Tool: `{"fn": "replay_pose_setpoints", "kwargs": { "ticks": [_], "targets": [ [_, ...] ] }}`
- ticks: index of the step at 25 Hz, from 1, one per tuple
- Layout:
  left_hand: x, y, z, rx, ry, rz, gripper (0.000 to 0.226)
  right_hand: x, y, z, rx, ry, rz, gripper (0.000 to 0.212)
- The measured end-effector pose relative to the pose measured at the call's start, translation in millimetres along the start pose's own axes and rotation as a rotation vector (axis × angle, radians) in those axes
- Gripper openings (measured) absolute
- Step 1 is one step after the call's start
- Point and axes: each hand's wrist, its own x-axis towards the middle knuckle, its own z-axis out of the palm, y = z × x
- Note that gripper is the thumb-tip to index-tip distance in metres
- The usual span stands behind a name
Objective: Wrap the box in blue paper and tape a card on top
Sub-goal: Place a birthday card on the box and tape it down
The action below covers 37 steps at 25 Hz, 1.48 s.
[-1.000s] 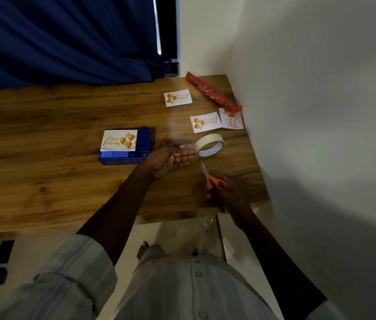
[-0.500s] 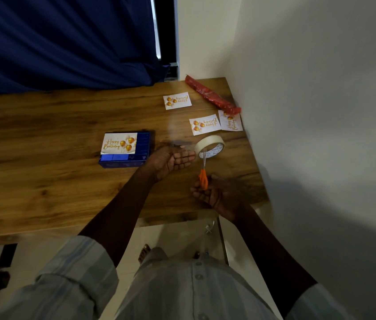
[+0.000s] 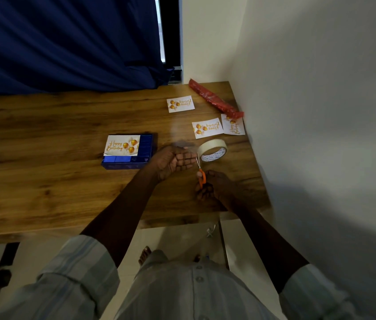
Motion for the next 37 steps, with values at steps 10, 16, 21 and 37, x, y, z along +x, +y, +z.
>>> {"fn": "replay_pose_setpoints", "kwargs": {
  "ticks": [10, 16, 21, 37],
  "targets": [
    [-1, 2, 0, -0.024, 0.000, -0.021, 0.028, 16, -3, -4, -0.027, -0.030, -0.101, 0.025],
    [0, 3, 1, -0.020, 0.014, -0.018, 0.026, 19, -9, -3, -0.033, -0.058, -0.153, 0.021],
    [-1, 4, 1, -0.015, 0.013, -0.014, 0.027, 20, -11, -1, 0.005, -0.040, -0.170, 0.014],
    [-2, 5, 1, 0.019, 0.015, 0.002, 0.024, 19, -7, 6, -0.019, 0.016, -0.238, 0.043]
  ]
}}
